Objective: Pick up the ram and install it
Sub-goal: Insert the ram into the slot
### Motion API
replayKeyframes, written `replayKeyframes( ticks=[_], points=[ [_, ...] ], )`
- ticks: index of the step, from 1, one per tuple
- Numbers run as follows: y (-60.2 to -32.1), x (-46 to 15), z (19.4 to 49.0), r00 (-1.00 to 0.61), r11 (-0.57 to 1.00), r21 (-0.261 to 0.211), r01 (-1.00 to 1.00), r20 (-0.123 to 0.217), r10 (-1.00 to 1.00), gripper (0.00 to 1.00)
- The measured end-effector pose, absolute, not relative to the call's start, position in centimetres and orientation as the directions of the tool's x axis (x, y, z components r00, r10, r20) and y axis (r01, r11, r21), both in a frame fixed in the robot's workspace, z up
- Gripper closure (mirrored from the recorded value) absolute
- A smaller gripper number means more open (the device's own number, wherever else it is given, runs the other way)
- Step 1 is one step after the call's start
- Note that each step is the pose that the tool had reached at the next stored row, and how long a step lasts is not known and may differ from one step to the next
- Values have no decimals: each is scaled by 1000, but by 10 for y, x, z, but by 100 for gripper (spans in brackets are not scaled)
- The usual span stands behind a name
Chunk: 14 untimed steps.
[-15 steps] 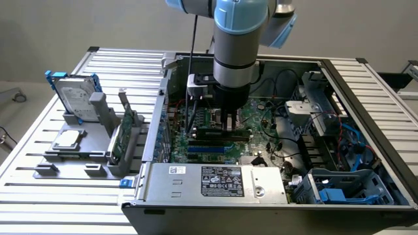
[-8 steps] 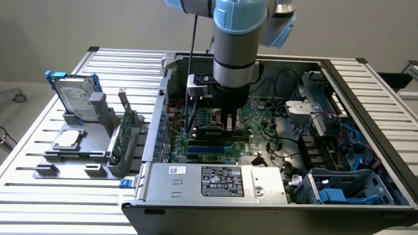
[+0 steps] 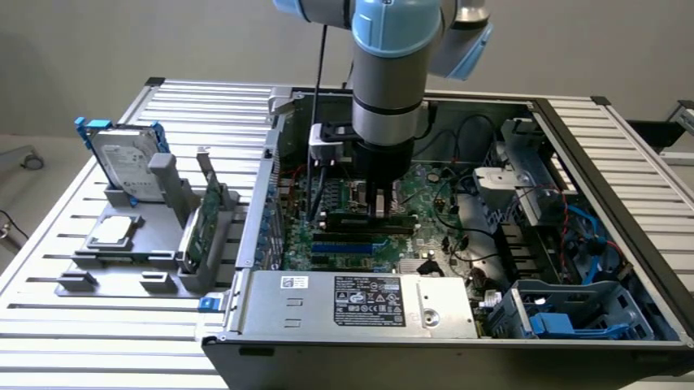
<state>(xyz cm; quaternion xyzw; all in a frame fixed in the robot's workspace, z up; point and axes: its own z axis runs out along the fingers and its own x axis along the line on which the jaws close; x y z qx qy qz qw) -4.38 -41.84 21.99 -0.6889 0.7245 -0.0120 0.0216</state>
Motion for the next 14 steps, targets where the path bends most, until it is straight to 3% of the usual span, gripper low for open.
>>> replayKeyframes(
  ticks=[14],
  points=[
    [-417,-48,219,-46,47,-65,-997,-15,-999,86]
  ],
)
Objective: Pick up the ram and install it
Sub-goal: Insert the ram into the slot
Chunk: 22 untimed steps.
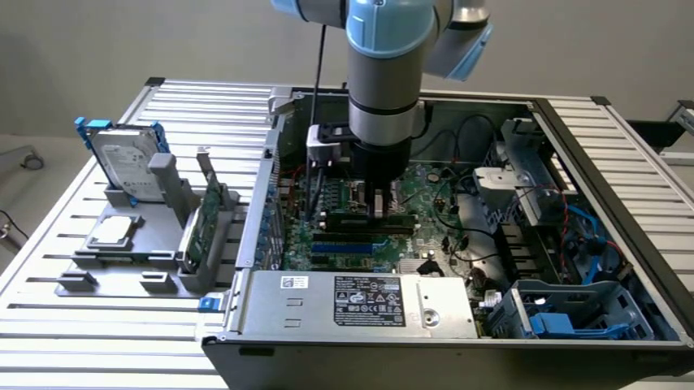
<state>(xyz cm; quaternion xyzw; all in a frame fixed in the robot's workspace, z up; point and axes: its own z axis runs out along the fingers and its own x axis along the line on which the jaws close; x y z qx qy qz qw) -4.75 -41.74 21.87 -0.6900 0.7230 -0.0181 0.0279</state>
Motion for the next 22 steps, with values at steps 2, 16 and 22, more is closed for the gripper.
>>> replayKeyframes(
  ticks=[2,16,22],
  points=[
    [-417,-49,219,-46,47,-65,-997,-15,-999,86],
    [-417,-51,215,-46,47,-75,-996,-16,-999,86],
    [-415,-51,215,-46,47,-79,-996,-16,-999,86]
  ],
)
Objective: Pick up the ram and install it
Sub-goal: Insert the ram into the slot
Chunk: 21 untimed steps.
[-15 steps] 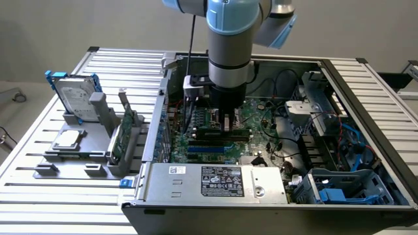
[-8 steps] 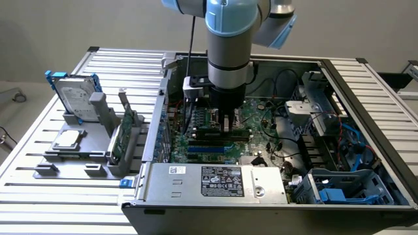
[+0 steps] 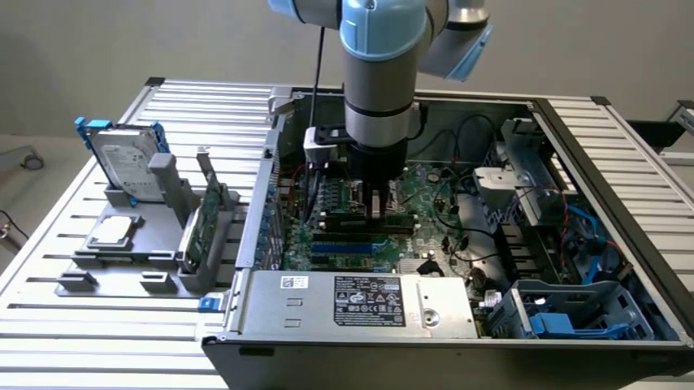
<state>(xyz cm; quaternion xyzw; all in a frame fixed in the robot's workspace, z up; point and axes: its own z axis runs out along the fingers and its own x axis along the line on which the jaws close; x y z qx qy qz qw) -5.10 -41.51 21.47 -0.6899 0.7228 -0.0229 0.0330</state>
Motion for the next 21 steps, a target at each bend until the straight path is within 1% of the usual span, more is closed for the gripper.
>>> replayKeyframes(
  ticks=[9,11,12,14,15,21],
  points=[
    [-415,-51,214,-46,47,-84,-995,-17,-999,86],
    [-415,-51,214,-46,47,-83,-995,-17,-999,84],
    [-415,-51,214,-46,47,-83,-995,-16,-999,72],
    [-414,-51,215,-46,47,-83,-995,-16,-999,72],
    [-414,-51,217,-46,47,-83,-995,-16,-999,66],
    [-414,-51,235,-46,47,-77,-996,-16,-999,66]
  ],
)
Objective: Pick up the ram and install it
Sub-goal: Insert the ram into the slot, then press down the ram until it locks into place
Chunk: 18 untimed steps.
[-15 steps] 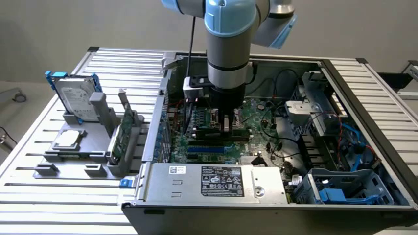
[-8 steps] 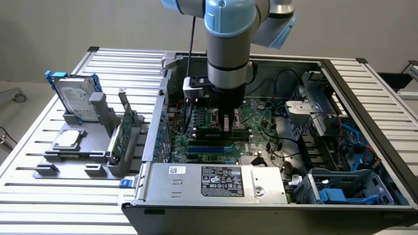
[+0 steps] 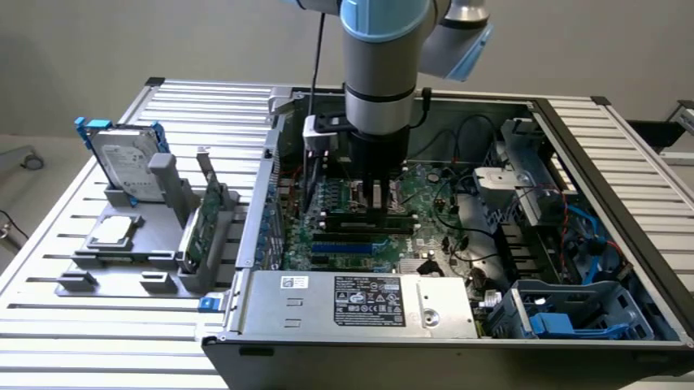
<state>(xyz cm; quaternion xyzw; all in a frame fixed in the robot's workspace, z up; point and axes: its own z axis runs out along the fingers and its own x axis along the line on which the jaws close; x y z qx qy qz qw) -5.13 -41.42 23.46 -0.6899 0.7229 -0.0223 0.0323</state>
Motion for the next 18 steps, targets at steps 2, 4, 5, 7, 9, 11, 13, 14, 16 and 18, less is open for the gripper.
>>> replayKeyframes(
  ticks=[2,4,5,7,9,11,13,14,16,18],
  points=[
    [-414,-51,239,-46,47,-74,-996,-16,-999,75],
    [-414,-51,243,-46,47,-68,-997,-16,-999,80],
    [-414,-52,243,-46,47,-65,-997,-16,-999,86],
    [-414,-52,243,-46,47,-63,-997,-15,-999,89],
    [-414,-52,241,-46,47,-63,-997,-15,-999,89],
    [-414,-52,237,-46,47,-63,-997,-15,-999,89],
    [-413,-52,233,-46,47,-63,-997,-16,-999,89],
    [-413,-52,232,-47,47,-63,-997,-15,-999,89],
    [-412,-52,231,-46,47,-60,-997,-15,-999,89],
    [-411,-52,230,-47,47,-59,-997,-15,-999,89]
  ],
)
